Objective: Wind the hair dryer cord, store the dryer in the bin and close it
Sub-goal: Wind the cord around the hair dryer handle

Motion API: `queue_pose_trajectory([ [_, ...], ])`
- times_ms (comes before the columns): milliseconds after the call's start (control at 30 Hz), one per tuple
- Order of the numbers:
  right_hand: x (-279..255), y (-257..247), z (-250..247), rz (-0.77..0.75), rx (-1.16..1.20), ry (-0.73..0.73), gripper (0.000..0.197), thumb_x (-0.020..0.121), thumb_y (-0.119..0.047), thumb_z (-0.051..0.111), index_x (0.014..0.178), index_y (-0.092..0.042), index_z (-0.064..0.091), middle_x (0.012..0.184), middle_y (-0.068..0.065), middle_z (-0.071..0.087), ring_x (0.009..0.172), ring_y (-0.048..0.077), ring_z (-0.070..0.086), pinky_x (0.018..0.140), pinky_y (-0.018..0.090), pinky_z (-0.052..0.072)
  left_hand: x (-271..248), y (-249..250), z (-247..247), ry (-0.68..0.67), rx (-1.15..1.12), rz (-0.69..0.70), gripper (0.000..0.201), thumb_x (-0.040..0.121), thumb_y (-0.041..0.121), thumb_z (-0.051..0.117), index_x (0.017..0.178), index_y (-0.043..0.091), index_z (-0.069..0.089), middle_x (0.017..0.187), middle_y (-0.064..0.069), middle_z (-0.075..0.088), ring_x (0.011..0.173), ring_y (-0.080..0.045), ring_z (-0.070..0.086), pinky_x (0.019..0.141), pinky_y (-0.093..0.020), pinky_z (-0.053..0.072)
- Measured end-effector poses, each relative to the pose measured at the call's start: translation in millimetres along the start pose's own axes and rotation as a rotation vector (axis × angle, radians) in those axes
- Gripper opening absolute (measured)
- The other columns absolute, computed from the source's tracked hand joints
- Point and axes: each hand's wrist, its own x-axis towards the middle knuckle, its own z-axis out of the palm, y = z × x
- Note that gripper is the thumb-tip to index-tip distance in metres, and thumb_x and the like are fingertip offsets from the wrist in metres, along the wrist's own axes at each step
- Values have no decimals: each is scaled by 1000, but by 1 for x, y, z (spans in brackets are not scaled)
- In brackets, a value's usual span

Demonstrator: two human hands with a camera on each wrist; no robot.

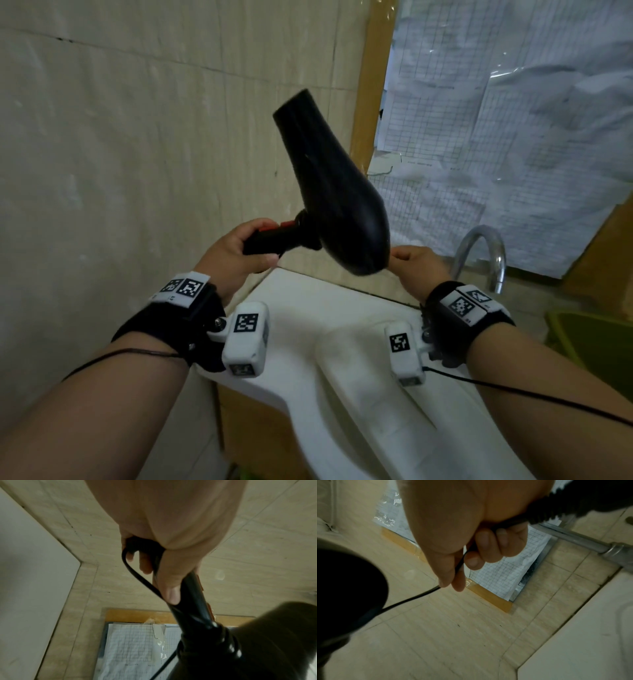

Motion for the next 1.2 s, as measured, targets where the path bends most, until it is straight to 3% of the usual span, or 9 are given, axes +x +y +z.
queue_pose_trajectory([
  [133,-9,-3,6,-28,-52,-90,22,86,-33,60,90,-16,74,83,-4,65,66,3,51,58,10,37,0,1,9,160,70,-23,39,80,1,64,95,36,59,87,9,60,75,-11,54,69,-27,45],
  [267,-15,-9,10,-57,-136,-156,20,85,-32,61,92,-16,72,74,-7,60,61,0,49,51,5,36,1,-2,17,294,263,-50,34,78,13,68,109,26,62,95,3,63,85,-16,59,82,-30,46],
  [367,-21,-18,7,-116,-227,-235,15,85,-30,61,92,-21,71,80,-5,62,67,5,53,54,9,40,0,-5,18,326,398,-74,37,77,15,70,113,22,62,95,2,63,89,-19,60,81,-25,44],
  [467,-24,-27,2,-189,-318,-249,16,86,-29,59,93,-20,71,79,-7,63,71,9,57,60,15,42,-4,-6,17,264,559,-121,43,77,20,71,118,24,60,97,3,62,93,-20,60,81,-24,40],
  [600,-22,-34,-3,-276,-349,-173,16,87,-22,59,93,-15,72,66,-19,52,62,-4,48,57,10,35,-9,-3,21,163,788,-110,47,78,19,68,123,29,57,110,-3,67,103,-26,62,89,-31,46],
  [700,-19,-34,-8,-286,-348,-110,14,87,-20,59,91,-16,71,65,-21,50,62,-5,46,56,8,32,-9,-6,23,74,931,-89,45,79,18,65,120,34,58,108,-3,67,97,-25,62,83,-32,48],
  [900,-17,-29,-16,-246,-395,-58,8,82,-23,64,86,-19,70,66,-17,53,66,4,52,58,14,36,-8,-7,26,43,1131,-67,38,82,20,59,110,46,57,101,4,62,100,-24,58,92,-41,39],
  [1033,-17,-27,-20,-229,-393,-44,9,82,-21,64,89,-21,70,82,-8,63,81,12,59,74,23,45,-6,-4,29,62,1262,-4,42,83,18,54,115,46,54,103,4,62,102,-24,56,90,-41,35],
  [1200,-15,-29,-24,-228,-447,-56,10,81,-18,63,89,-23,67,84,-6,61,82,13,57,70,22,41,-3,-5,32,18,1348,25,46,82,15,54,115,47,53,102,6,60,103,-22,54,88,-41,33],
])
